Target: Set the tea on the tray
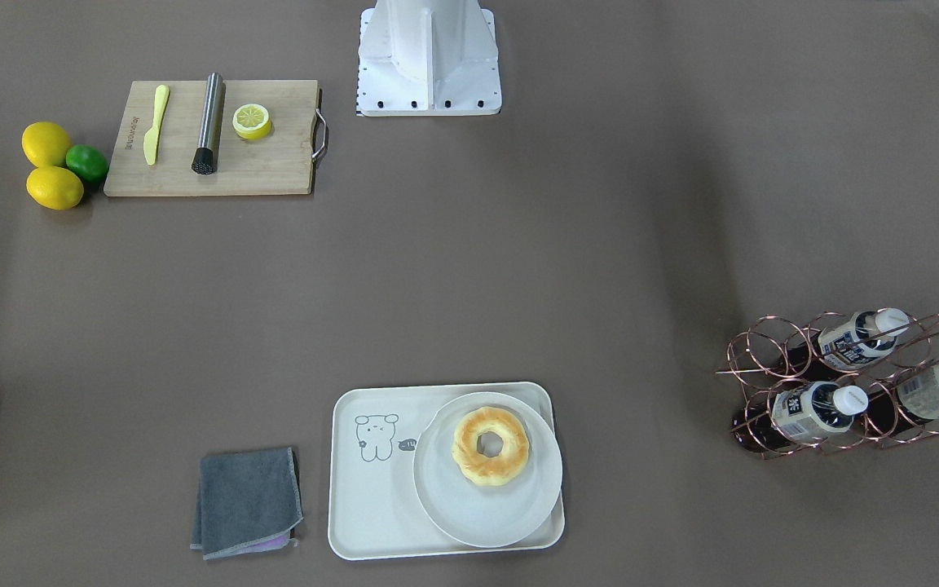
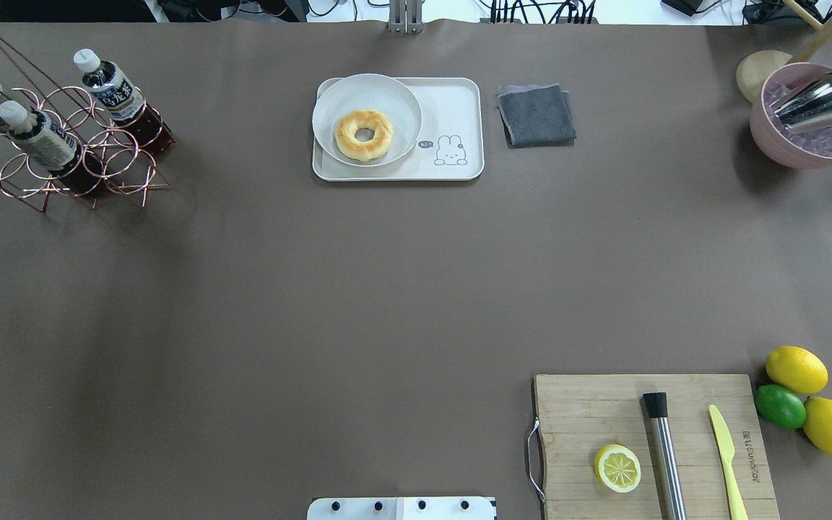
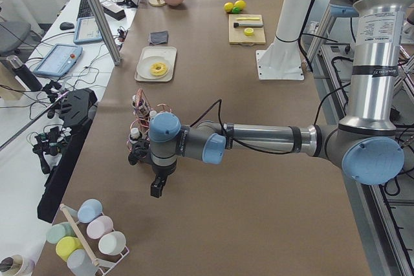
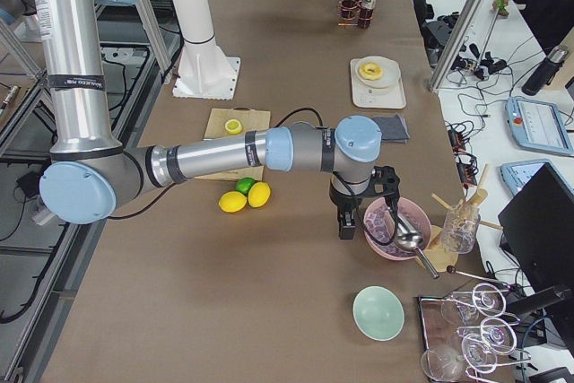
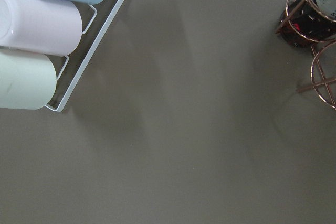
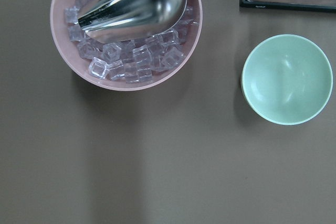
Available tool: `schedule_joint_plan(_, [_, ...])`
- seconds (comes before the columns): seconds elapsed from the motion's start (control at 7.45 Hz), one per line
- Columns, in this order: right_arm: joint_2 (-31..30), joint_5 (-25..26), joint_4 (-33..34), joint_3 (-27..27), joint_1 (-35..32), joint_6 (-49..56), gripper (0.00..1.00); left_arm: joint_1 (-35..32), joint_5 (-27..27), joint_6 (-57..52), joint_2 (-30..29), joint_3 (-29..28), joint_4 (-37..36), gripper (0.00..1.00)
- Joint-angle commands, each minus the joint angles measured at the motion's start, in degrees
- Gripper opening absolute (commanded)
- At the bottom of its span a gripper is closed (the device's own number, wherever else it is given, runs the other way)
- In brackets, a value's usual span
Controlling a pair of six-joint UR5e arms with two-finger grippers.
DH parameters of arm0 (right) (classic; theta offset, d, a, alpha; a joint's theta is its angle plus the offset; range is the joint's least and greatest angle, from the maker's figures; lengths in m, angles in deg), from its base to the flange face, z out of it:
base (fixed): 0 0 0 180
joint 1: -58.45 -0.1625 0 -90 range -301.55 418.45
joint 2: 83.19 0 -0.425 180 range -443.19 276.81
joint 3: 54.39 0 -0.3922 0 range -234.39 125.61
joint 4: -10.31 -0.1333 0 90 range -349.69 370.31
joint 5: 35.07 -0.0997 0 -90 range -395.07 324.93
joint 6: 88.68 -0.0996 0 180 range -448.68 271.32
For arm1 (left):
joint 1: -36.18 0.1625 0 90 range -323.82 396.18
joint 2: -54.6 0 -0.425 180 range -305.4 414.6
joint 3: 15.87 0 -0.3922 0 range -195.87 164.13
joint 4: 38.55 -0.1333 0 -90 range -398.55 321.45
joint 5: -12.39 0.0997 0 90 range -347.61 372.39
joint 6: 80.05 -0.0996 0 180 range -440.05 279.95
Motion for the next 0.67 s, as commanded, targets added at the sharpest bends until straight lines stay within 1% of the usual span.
schedule_joint_plan(0.0, [0.3,0.1,-0.2,0.7,0.0,0.0,1.00,-0.7,0.0,0.0,-0.5,0.2,-0.1,0.98])
schedule_joint_plan(0.54, [0.3,-0.2,-0.2,0.5,0.1,-0.3,1.00,-1.7,-0.5,0.0,-0.3,0.2,0.0,0.98])
